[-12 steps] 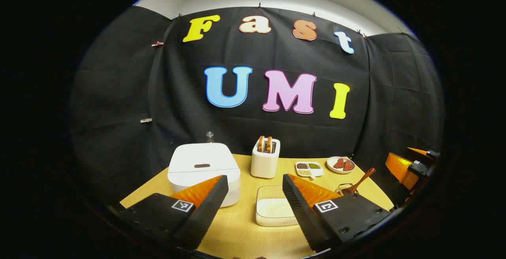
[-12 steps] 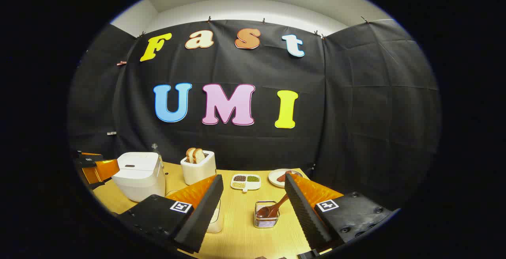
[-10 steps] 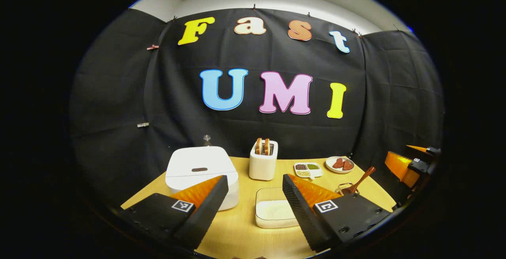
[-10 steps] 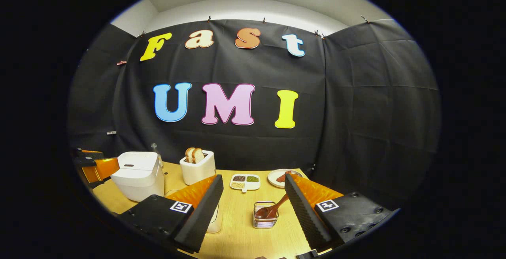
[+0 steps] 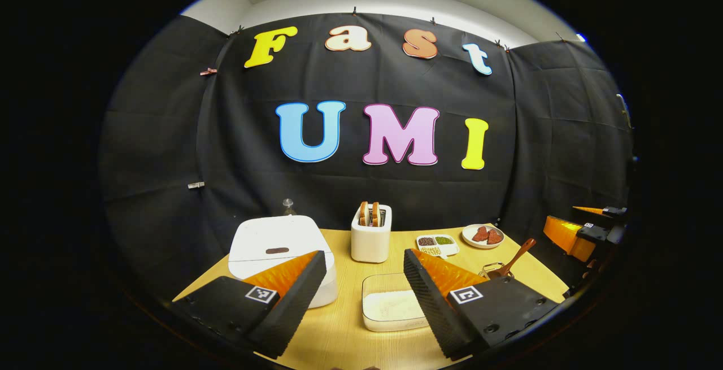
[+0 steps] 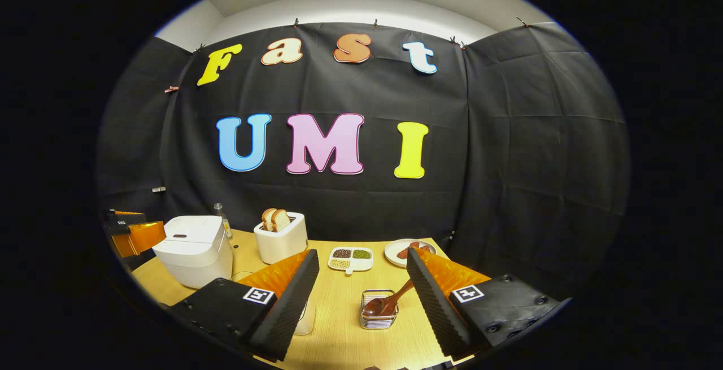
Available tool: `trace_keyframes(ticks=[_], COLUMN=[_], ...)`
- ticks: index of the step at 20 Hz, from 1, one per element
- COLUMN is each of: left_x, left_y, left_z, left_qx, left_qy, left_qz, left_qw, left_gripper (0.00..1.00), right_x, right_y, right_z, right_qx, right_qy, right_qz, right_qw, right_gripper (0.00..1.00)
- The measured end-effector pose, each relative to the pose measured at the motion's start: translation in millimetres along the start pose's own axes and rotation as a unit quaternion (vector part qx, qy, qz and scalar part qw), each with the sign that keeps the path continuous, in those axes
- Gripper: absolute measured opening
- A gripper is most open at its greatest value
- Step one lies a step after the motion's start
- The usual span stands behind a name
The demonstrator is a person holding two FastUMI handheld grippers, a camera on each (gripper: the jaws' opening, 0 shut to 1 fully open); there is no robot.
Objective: Close the left gripper, press the button to open the rice cooker; take a wooden spoon from the chopstick holder with the right hand, scoop a spoonful of rice and pour it into the rice cooker, then put the wooden spoon back into the chopstick holder.
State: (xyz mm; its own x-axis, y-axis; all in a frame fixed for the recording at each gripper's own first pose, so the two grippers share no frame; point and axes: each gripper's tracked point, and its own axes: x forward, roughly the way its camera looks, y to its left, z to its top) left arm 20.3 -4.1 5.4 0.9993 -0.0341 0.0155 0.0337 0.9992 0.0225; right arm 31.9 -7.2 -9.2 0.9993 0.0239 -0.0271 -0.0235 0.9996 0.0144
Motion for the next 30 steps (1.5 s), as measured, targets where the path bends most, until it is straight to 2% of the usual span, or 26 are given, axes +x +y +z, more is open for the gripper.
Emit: trace_keyframes(ticks=[6, 12, 17, 20, 22, 24, 25, 26, 27, 30], left_x=[12, 26, 42, 57, 69, 83, 91, 100, 106, 130], left_y=[20, 56, 109, 133, 147, 157, 161, 165, 166, 174], left_z=[4, 26, 30, 28, 27, 25, 25, 21, 18, 6], left_qx=[-0.012, -0.019, -0.021, -0.040, -0.046, -0.040, -0.037, -0.037, -0.042, -0.048], left_qy=[0.000, -0.004, 0.023, 0.047, 0.058, 0.069, 0.075, 0.085, 0.094, 0.119], left_qz=[0.010, 0.030, 0.078, 0.087, 0.093, 0.093, 0.092, 0.089, 0.082, 0.071], left_qw=[1.000, 0.999, 0.997, 0.994, 0.993, 0.992, 0.992, 0.992, 0.991, 0.989], left_gripper=[0.96, 0.95, 0.95, 0.94, 0.88, 0.77, 0.65, 0.59, 0.49, 0.31], right_x=[13, 26, 31, 30, 30, 27, 25, 23, 22, 17], right_y=[4, -3, -12, -17, -20, -22, -23, -24, -25, -33], right_z=[4, 18, 32, 34, 35, 35, 37, 38, 38, 33], right_qx=[-0.004, -0.005, -0.014, -0.014, -0.019, -0.025, -0.026, -0.029, -0.031, -0.034], right_qy=[-0.003, -0.012, -0.026, -0.027, -0.029, -0.029, -0.030, -0.031, -0.032, -0.026], right_qz=[0.007, 0.008, 0.012, 0.012, 0.008, 0.006, 0.005, 0.003, 0.001, -0.011], right_qw=[1.000, 1.000, 0.999, 0.999, 0.999, 0.999, 0.999, 0.999, 0.999, 0.999], right_gripper=[0.98, 0.98, 0.98, 0.96, 0.98, 0.98, 0.98, 0.98, 0.98, 0.98])
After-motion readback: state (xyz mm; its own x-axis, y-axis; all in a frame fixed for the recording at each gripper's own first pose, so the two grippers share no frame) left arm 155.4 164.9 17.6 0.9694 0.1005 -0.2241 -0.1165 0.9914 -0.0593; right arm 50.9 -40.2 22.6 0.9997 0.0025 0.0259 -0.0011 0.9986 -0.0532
